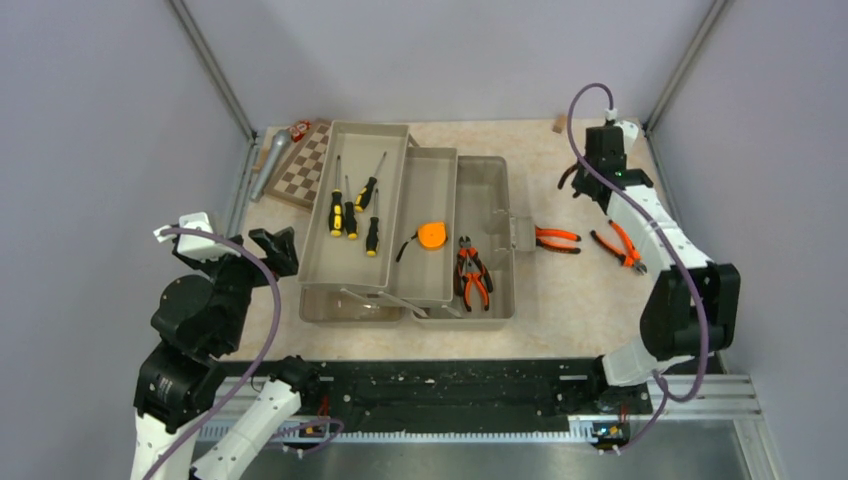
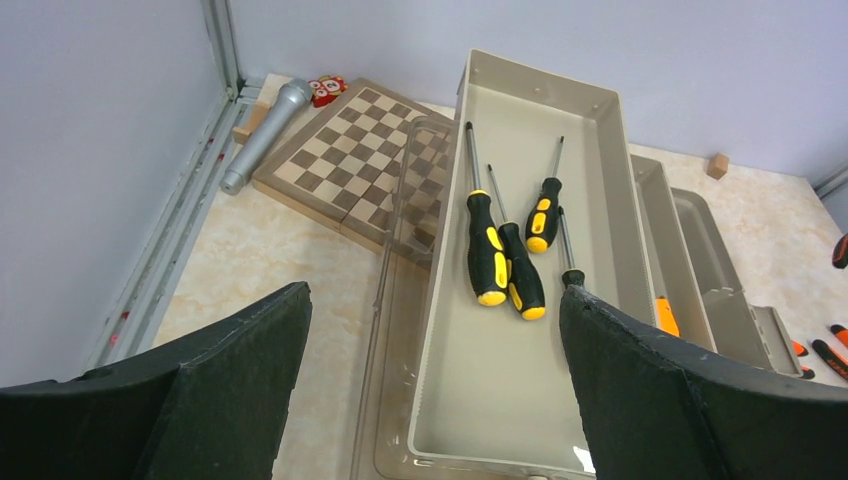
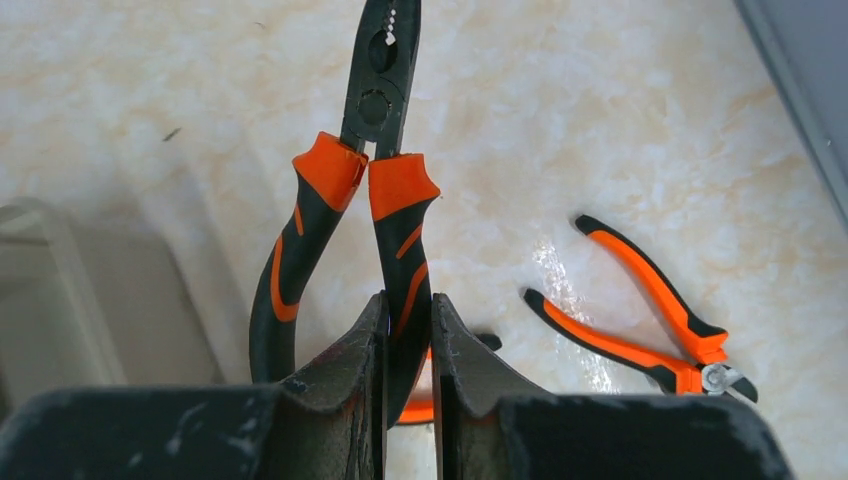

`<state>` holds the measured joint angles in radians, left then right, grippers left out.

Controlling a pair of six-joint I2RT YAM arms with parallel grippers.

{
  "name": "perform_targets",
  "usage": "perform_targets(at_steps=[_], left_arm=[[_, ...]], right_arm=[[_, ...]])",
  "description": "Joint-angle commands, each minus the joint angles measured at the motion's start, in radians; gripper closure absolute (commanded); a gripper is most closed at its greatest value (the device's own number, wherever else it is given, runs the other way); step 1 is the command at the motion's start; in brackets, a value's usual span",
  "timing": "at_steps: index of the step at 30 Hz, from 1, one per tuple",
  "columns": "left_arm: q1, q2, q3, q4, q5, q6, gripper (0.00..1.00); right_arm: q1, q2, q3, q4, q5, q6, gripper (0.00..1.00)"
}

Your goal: Pack the tool kit

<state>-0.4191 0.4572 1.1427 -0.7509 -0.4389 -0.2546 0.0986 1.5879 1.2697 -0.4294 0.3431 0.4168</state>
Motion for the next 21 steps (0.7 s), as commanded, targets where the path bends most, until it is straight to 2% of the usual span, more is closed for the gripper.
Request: perform_targets(at_steps=[1,5,9,14,21], left_arm=[[0.003,0.029,0.005,0.082,0.027,0.012,0.02],[0.004,0.036,-0.005,0.104,0.046,0.003,0.01],[0.003,0.045,-0.007,0.111,0.069,-0.005,0.02],[0.003,0.044,-0.011,0.115,0.080,-0.011,0.02],[0.003,0.030,-0.007,0.107,0.076,-0.010,0.01]], right_arm=[[0.102,-0.166,-0.026,0.007,0.035,-0.097,1.00],[0.245,-0.240,-0.028,-0.033,0.086,-0.122,1.00],[0.375,-0.247,-0.010,-0.069,0.139,-0.129,1.00],[0.488,-0.176,0.031,-0.096,0.154,-0.128,1.00],[0.588,-0.036,0.094,-0.099,0.089,-0.085,1.00]])
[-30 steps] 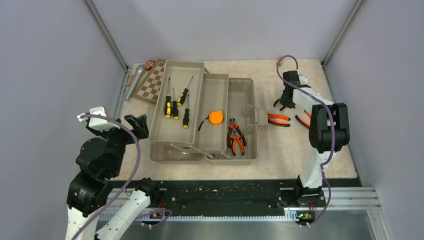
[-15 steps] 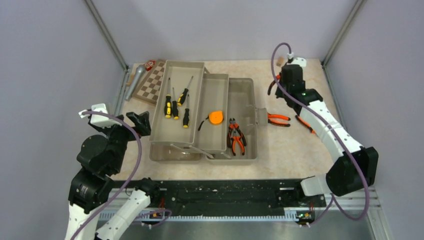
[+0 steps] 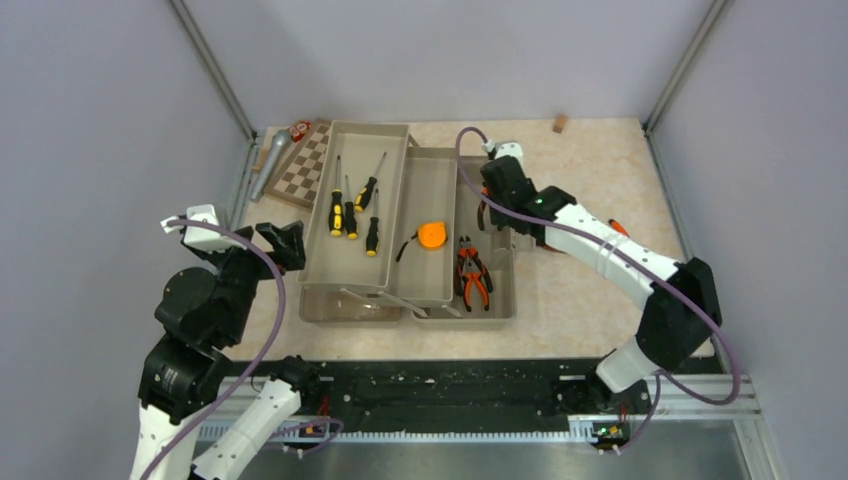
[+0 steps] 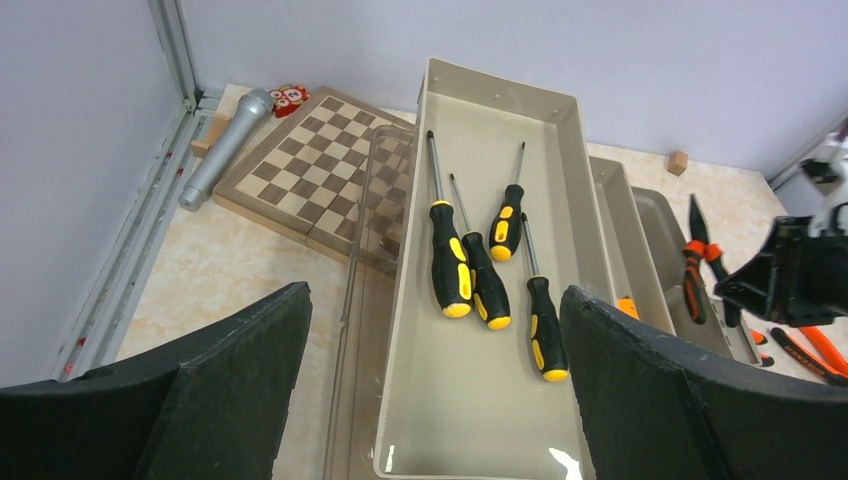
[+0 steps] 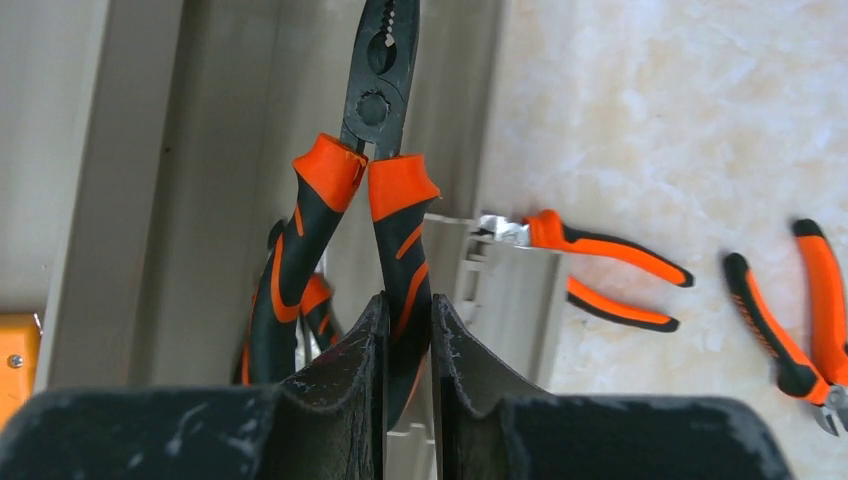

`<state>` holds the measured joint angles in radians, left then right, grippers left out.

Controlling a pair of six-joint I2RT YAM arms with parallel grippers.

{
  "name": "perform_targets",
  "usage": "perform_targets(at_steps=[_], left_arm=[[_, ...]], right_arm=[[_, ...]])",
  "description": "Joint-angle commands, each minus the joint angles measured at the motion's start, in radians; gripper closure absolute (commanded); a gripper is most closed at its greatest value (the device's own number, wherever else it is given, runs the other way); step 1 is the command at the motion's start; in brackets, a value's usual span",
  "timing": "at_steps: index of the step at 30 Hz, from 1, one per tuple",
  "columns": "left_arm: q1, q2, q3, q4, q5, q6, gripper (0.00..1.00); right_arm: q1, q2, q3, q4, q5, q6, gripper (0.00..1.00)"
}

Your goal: Pack the tool kit

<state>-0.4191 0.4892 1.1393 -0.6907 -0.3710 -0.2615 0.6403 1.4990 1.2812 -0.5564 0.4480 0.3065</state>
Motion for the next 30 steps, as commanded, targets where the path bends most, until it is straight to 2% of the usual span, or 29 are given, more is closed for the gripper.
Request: perform_targets(at_steps=[1,9,17,22,25,30], left_arm=[[0.003,-0.004,-0.005,0.044,0.006,-0.002,0.02],[0.004,-0.015,-0.007,0.030,0.000,-0.002,0.01],[0.004,-0.021,-0.008,0.028,-0.004,0.001,0.01],[0.004,-0.030,-0.010,0.023,-0.006,-0.001,0.02],[0.003,-0.033,-0.008,0.018,-0.008,-0.001,0.02],[0.002,-0.039,-0.008,0.014,-0.013,0.001,0.01]], right_arm=[[0.057,0.071,0.093,0.028,-0.024,0.032,1.00],[0.073,0.192,0.127,0.050,-0.113,0.081,0.99],[0.073,0.281,0.138,0.063,-0.117,0.107,0.84],[0.054,0.308,0.125,0.071,-0.108,0.132,0.81],[0.037,0.308,0.113,0.074,-0.131,0.141,0.72],[0.033,0.248,0.116,0.063,-0.151,0.126,0.61]])
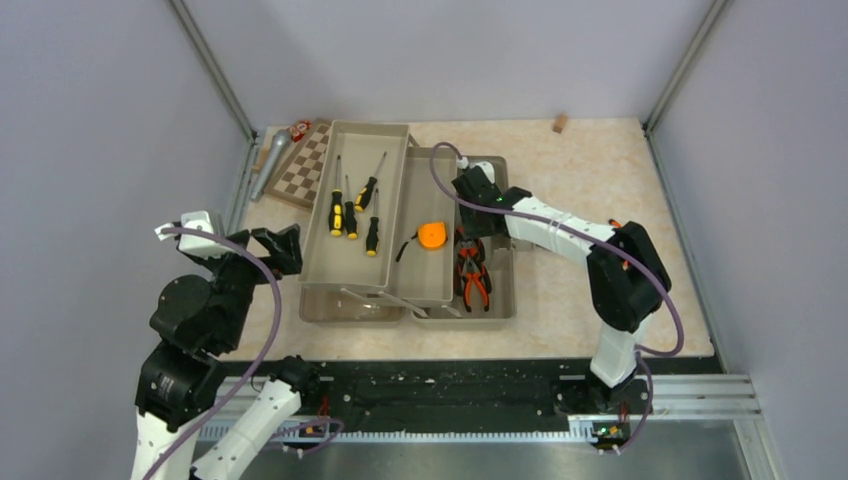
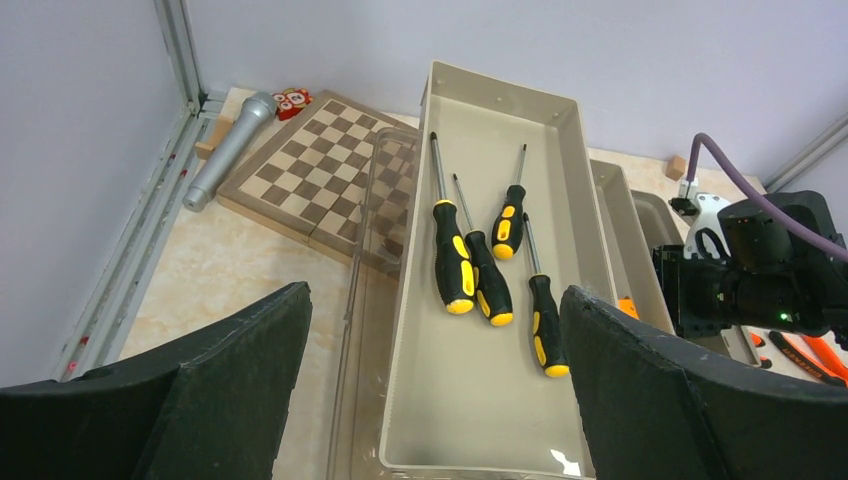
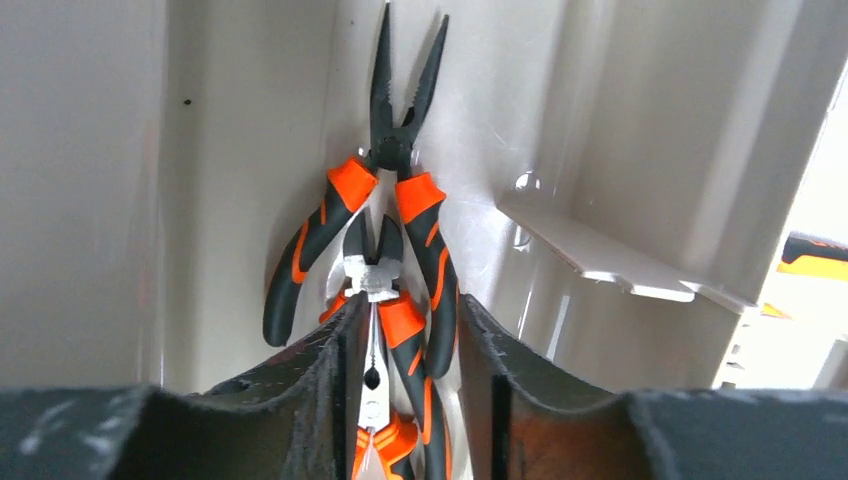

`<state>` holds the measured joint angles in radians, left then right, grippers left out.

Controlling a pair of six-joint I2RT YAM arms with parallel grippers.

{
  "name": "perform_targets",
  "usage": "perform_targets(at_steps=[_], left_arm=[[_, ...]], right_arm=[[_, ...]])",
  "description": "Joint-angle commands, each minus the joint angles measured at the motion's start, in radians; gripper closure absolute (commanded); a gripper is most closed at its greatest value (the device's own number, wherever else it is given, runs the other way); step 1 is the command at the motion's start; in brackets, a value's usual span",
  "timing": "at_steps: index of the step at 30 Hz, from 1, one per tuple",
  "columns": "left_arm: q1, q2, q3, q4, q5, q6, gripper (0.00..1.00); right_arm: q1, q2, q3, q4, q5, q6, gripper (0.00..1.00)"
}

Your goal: Pack the tool kit

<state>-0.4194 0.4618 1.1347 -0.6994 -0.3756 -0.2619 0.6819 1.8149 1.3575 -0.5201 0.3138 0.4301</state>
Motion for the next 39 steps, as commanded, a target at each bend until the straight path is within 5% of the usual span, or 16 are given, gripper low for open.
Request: perform_targets(at_steps=[1,8,18,25,39], left_arm=[[0.004,-0.012,-0.004,0.023,-0.008,0.002,0.02],[0.004,-0.011,-0.004,0.029,-0.006,0.006,0.02],[0.004,-0.031,-0.041,0.048,0.003,0.006,0.01],[0.004,-0.041,-0.051,0.054,-0.002,0.020,0.01],[0.004,-0.037,-0.065,0.055,0.014,-0.003,0.01]], right_arm=[[-0.010,-0.085,0.042,0.021,-0.018,-0.002,0.60],[-0.118,-0.257,0.045,-0.085,0.027,-0.029,0.56],[-0.578,-0.445,-0.170,-0.125,-0.053,0.053,0.54],[-0.790,-0.418,-0.321,-0.078,-0.053,0.312,0.50],[-0.874,-0.134,-0.233,-0.199,0.080,0.828,0.48]])
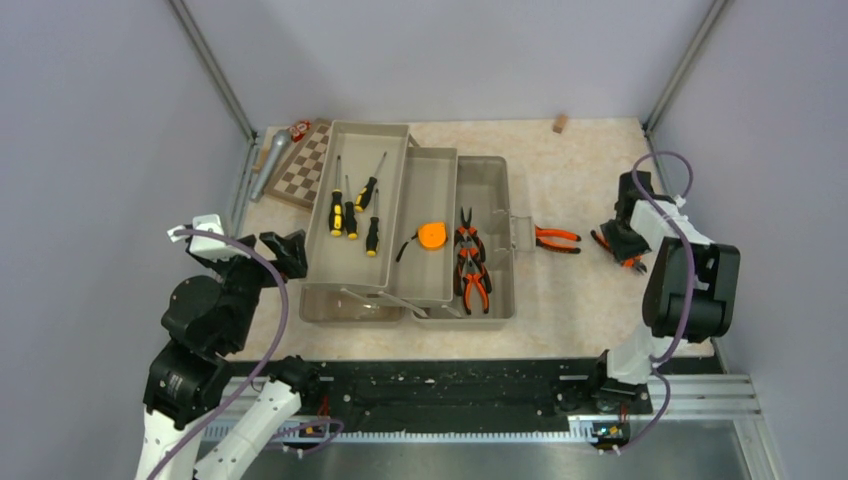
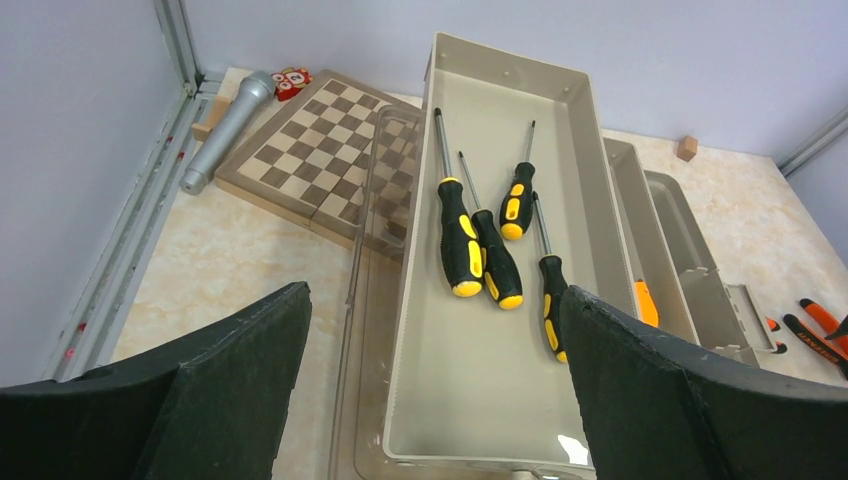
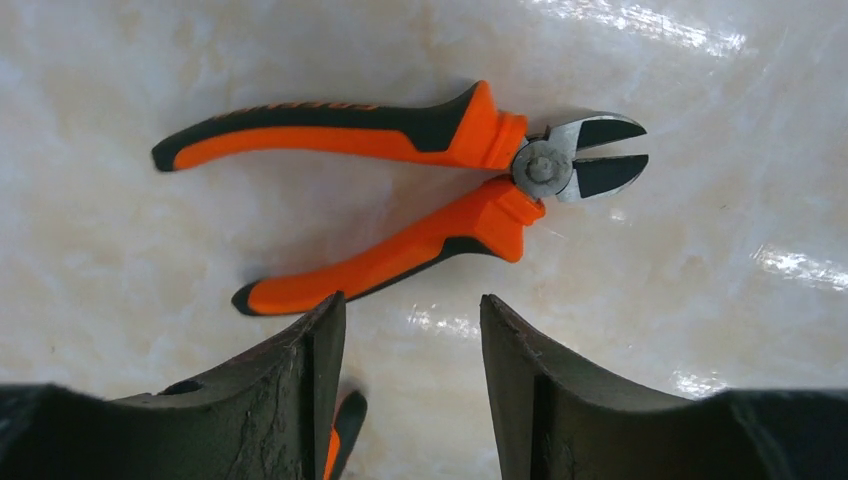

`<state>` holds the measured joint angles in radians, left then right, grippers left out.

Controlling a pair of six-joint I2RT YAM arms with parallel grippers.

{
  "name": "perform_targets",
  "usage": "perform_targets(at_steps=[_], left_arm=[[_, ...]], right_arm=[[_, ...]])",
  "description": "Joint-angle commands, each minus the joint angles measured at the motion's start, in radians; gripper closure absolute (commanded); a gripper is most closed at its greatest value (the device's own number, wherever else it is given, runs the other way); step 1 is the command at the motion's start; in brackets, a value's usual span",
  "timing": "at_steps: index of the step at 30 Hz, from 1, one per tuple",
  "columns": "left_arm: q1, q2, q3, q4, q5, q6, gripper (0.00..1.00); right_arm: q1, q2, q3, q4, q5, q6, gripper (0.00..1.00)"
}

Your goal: Pack the tool kit

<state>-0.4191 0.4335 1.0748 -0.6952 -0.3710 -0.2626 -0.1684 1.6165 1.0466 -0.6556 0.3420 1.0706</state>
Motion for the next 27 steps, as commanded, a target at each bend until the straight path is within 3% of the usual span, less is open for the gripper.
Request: perform_targets(at_steps=[1,9,13,16,22,27], left_arm=[[0.003,-0.005,-0.003,0.051,0.007,0.002,0.01],[0.003,0.012,-0.001,0.055,-0.020,0.035,0.01],[0.003,0.023,-0.005,0.069,-0.027,0.040,0.01],[0.003,0.030,-0.001,0.075,-0.026,0.042,0.01],[0.003,0.036,0.001,0.076,-0.027,0.049,0.01],[0.002,0.037,0.002,0.082,-0.018,0.046,0.01]], right_arm=[[-0.029,0.084,0.088,-0.070,0.051,0.199,0.48],[-0.052,0.164,0.117,-0.047,0.049,0.261,0.46],[-0.056,0.197,0.109,-0.059,0.025,0.272,0.50],[-0.056,0.186,0.081,-0.059,0.023,0.265,0.62],[-0.055,0.087,0.040,-0.044,0.072,0.179,0.97],[-0.054,-0.045,0.020,-0.020,0.097,0.035,1.00]])
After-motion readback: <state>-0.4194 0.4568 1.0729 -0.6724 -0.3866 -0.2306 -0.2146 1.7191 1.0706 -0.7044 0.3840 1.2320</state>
